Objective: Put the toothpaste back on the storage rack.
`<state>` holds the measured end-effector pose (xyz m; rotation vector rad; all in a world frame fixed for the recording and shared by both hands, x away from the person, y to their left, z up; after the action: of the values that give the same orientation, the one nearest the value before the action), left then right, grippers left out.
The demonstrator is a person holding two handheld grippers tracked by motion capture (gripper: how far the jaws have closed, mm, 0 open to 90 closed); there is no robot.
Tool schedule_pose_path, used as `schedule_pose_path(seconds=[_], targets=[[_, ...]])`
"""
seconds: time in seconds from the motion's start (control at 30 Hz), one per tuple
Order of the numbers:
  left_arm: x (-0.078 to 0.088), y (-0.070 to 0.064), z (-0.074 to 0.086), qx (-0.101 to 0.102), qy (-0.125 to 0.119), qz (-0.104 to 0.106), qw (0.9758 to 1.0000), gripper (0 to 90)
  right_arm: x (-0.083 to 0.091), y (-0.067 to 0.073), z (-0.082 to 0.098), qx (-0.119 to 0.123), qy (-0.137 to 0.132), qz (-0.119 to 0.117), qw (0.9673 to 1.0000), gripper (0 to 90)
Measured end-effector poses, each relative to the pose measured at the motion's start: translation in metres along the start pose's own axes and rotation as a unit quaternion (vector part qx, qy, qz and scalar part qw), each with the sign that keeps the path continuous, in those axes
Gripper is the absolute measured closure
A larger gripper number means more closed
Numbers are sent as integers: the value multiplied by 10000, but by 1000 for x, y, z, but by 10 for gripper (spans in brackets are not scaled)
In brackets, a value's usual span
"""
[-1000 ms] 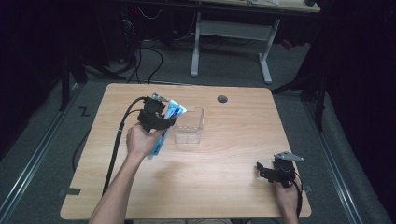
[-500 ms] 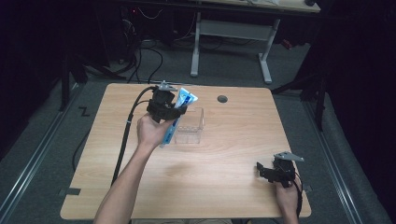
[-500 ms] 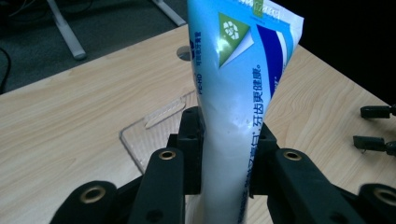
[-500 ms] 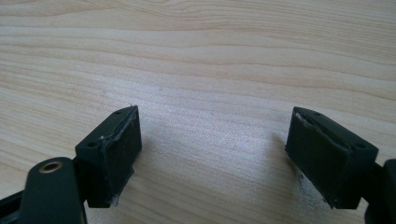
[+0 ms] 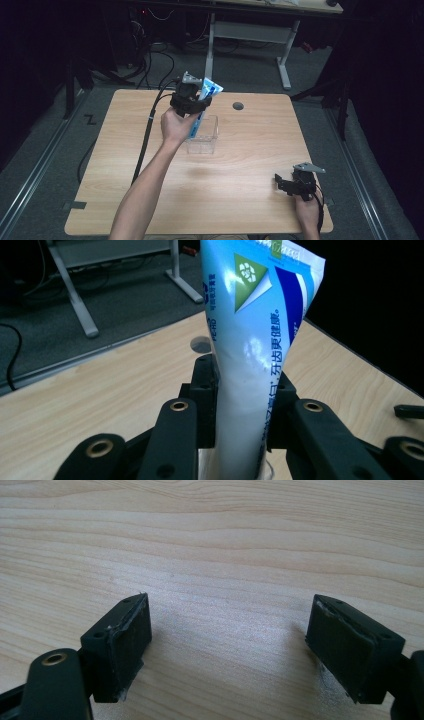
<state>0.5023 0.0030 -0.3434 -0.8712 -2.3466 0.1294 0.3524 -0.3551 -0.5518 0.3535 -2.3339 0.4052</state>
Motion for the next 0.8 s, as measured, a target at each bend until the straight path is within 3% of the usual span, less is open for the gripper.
schedule_pose_path(seconds=[0.23,0.47,0.7,0.8], targets=[[-14,-4,-11,20,-133,137,9998,730,0,0,0,1,0,0,10000,181],[-32,-2,-10,84,-130,30,9999,723,0,0,0,-2,6,-4,10000,181],[-38,1,-5,3,-35,-39,10000,718,0,0,0,0,7,-5,10000,181],[-38,5,-2,73,-36,-32,10000,715,0,0,0,5,3,-5,10000,181]])
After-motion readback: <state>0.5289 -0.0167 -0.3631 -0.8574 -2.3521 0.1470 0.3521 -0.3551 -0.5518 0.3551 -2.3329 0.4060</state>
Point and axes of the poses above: each handheld gripper's, and its own axes: x roughly backward along the jaws, z roughly out of its underside, y roughly to its left, the point moved 3 cm from there along -x, roughly forward along the jaws, and after that the axes turned 14 degrees about x, right-handed, at the moved point
